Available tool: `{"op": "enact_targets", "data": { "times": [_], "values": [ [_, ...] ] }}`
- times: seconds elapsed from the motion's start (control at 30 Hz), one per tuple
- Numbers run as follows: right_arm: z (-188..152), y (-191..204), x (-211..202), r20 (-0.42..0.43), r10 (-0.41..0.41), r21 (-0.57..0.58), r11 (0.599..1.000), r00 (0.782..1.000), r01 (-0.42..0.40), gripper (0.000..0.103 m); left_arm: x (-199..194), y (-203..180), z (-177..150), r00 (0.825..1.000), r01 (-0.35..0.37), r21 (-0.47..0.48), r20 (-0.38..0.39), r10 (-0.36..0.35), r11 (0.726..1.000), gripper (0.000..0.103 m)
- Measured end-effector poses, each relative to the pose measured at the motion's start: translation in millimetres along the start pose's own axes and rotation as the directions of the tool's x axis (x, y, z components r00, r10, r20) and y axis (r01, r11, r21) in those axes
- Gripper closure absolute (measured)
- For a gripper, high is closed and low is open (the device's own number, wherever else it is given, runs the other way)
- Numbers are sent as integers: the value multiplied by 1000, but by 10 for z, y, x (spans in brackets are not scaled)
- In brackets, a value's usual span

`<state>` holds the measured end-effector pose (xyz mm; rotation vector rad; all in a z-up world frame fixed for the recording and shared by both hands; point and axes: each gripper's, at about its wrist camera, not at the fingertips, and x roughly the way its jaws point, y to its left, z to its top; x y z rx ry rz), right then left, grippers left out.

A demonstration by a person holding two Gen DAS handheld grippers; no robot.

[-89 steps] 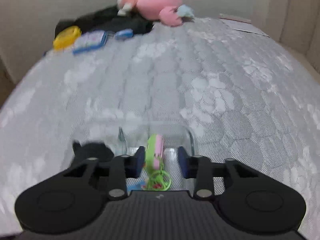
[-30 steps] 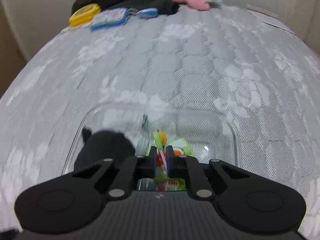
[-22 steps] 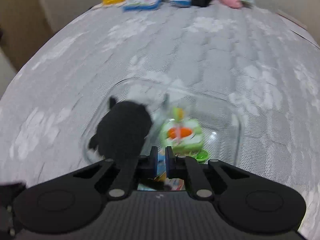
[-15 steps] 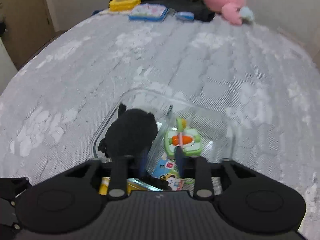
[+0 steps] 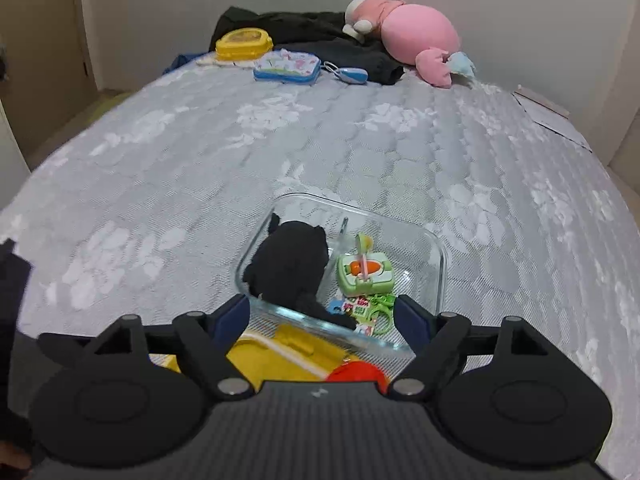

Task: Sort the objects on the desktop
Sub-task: 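Grasp the red figure keychain with the right gripper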

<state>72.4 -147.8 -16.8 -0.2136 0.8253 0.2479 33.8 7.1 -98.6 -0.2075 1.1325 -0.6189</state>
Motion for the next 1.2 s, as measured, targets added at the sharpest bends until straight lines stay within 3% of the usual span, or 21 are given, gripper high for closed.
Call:
{"op": "enact_targets", "data": {
  "times": [0.27,0.37,0.5,0.53,0.57,0.63,0.7,0.77,0.93,1.1,1.2],
  "values": [
    [-277,-163,-238,17,34,9,999,999,-34,19,-6,-27,-18,1000,-12,-11,9,12,1000,0],
    [-408,-291,-263,16,8,-3,1000,1000,-8,14,-24,-34,-33,1000,-18,-9,9,18,1000,0],
    [-594,-537,-270,9,-60,9,998,998,60,15,-69,-91,-50,999,-19,20,41,18,1000,0],
    [-636,-606,-254,-4,-68,15,998,998,68,23,-79,-102,-52,999,-20,28,49,18,999,0],
    [-679,-666,-227,-24,-65,17,998,998,66,40,-90,-108,-57,998,-22,34,52,20,999,0],
    [-758,-732,-163,-61,-60,6,998,996,61,63,-72,-121,-56,998,-32,42,49,30,999,0],
    [-835,-698,-86,-89,-56,-42,998,995,52,56,-58,-139,-61,998,-45,56,42,43,997,0],
    [-886,-586,-10,-94,-63,-118,992,994,52,42,-62,-161,-72,998,-53,73,44,50,996,0],
    [-892,-222,140,-51,-104,-264,961,993,87,34,-82,-198,-92,997,-64,102,55,58,993,0],
    [-851,34,406,-51,-162,-412,902,985,127,35,-84,-224,-107,996,-74,127,54,68,989,0],
    [-835,57,513,-70,-185,-439,888,980,136,49,-101,-229,-113,996,-73,137,53,66,988,0]
  ]
}}
